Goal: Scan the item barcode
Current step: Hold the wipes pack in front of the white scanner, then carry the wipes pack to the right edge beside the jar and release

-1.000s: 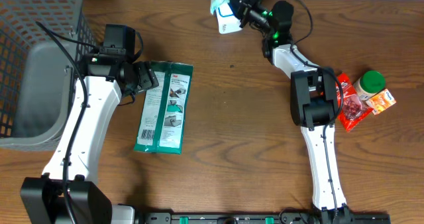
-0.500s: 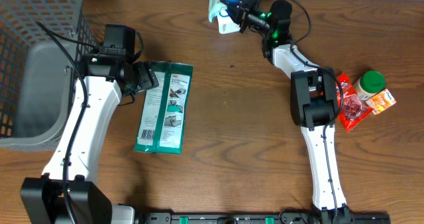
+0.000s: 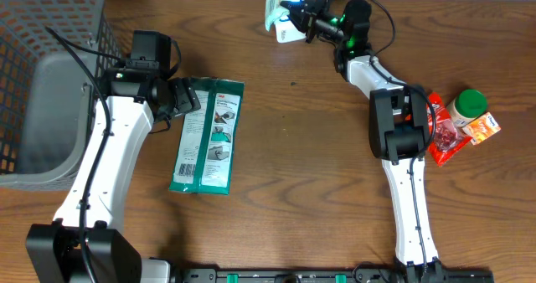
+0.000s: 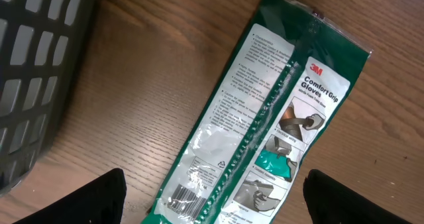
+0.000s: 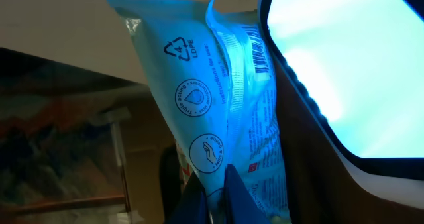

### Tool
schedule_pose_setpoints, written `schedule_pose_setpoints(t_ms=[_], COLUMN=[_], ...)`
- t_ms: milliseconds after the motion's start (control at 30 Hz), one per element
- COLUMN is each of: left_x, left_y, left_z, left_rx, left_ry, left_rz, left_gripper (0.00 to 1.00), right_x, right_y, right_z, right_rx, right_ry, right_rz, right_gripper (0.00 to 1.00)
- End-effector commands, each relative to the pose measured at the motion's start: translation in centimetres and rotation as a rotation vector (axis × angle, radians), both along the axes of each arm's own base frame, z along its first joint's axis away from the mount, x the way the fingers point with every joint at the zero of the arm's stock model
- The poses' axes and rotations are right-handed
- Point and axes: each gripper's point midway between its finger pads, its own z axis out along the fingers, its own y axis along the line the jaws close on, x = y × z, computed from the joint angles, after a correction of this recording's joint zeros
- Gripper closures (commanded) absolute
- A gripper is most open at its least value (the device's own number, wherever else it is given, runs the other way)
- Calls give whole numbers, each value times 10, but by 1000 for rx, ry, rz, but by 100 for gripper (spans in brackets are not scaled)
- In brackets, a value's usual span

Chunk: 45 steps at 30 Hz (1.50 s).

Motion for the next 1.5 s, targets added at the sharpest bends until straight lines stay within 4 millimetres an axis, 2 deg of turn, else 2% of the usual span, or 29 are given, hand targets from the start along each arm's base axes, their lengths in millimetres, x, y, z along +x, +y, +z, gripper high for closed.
schedule_pose_setpoints(t_ms=[0, 67, 233, 467, 567, 700, 833, 933, 1033, 1067, 1233, 1367, 1467], left_x=[3, 3, 3, 3, 3, 3, 3, 3, 3, 3, 3, 3, 3], left_y=[3, 3, 3, 3, 3, 3, 3, 3, 3, 3, 3, 3, 3], left_z=[7, 7, 7, 7, 7, 7, 7, 7, 7, 7, 7, 7, 7], left_rx=[13, 12, 12, 12, 12, 13, 12, 12, 13, 13, 13, 12, 12], left_ry=[-17, -17, -17, -17, -17, -17, -17, -17, -17, -17, -17, -17, -17], left_rz=[4, 3, 3, 3, 3, 4, 3, 3, 3, 4, 4, 3, 3], left_gripper=[14, 14, 14, 14, 14, 14, 14, 14, 14, 14, 14, 14, 14], right_x=[5, 7, 7, -8, -14, -17, -28, -48, -77, -100, -163, -208, -237], right_y=[-12, -16, -29, -28, -26, -29, -48, -68, -91, -112, -177, -215, -245], right_z=[4, 7, 33, 100, 116, 120, 117, 124, 123, 115, 74, 50, 42], right_rx=[-7, -4, 34, 5, -47, -197, -486, -711, -922, -1070, -1450, -1642, -1792], right_ry=[-29, -43, -103, -252, -284, -273, -259, -290, -282, -244, -8, 207, 341], right_rz=[-13, -20, -27, 22, 42, 27, -55, -75, -44, -9, 132, 248, 320], right_gripper=[99, 99, 99, 98, 98, 99, 99, 99, 99, 99, 99, 99, 99])
